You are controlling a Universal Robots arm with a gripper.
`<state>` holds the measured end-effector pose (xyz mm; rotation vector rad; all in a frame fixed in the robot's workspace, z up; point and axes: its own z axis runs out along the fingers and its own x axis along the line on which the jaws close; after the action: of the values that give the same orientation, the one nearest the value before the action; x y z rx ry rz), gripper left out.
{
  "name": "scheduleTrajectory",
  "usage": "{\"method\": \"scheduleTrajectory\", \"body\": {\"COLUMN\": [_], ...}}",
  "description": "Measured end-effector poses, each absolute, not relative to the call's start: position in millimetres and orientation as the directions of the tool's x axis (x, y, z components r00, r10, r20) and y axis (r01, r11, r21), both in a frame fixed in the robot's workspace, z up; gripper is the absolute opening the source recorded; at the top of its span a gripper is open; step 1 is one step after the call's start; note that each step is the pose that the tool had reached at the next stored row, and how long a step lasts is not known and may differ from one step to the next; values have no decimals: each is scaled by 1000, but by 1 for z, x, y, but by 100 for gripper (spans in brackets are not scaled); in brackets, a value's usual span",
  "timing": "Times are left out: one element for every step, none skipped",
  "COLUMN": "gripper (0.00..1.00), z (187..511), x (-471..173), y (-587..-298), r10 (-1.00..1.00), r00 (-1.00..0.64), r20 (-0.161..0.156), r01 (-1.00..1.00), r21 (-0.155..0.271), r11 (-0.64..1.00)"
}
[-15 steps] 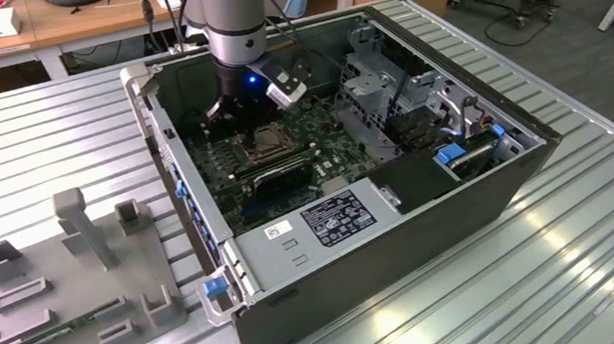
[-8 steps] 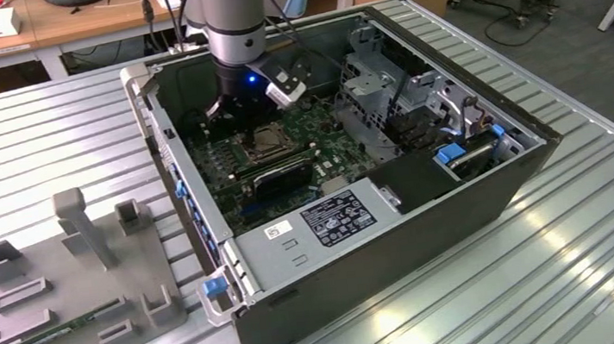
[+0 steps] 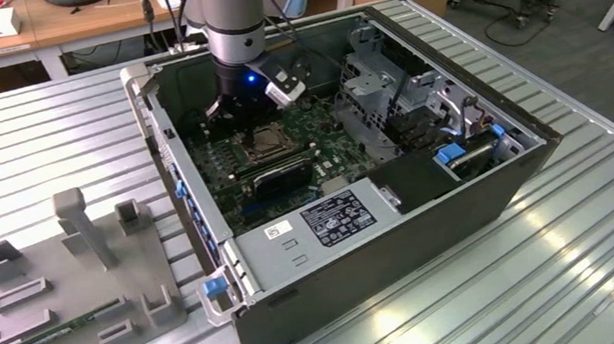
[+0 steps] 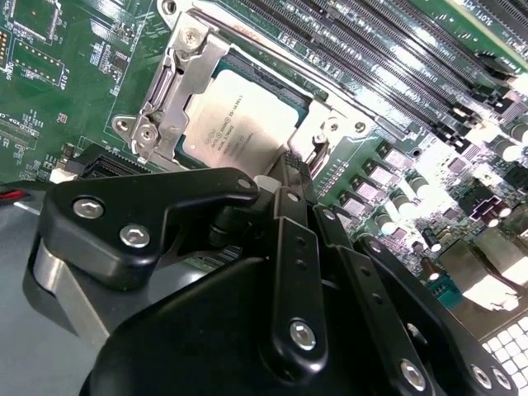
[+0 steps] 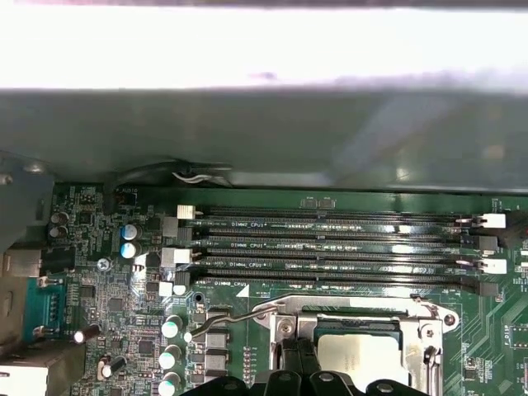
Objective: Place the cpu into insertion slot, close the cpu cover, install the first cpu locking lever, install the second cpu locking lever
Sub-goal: 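Close the cpu cover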
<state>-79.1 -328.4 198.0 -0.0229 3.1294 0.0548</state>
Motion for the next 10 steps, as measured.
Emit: {"method": "scheduleTrajectory", "body": {"gripper": [11,11,11,11,11,11,11,11,11,11], "z": [198,198,198,198,199,199,199,200,201,201], "x": [-79,-79,-79,-79,-79,-79,-79,-79,-79,-79], "y": [-328,-328,-328,-328,-328,-328,-328,-328,-328,-328], "r10": [-14,-14,-14,-14,-14,-14,-14,-14,-14,-14], "r00": [-1000,-1000,-1000,-1000,-1000,-1000,-1000,-1000,-1000,-1000], "r20": [-12,-12,-12,-12,-12,-13,-13,-12,-12,-12], "r01": [-15,-15,-15,-15,-15,-15,-15,-15,-15,-15], "r21": [35,35,35,35,36,36,36,36,35,35], "r11": [999,999,999,999,999,999,999,999,999,999]}}
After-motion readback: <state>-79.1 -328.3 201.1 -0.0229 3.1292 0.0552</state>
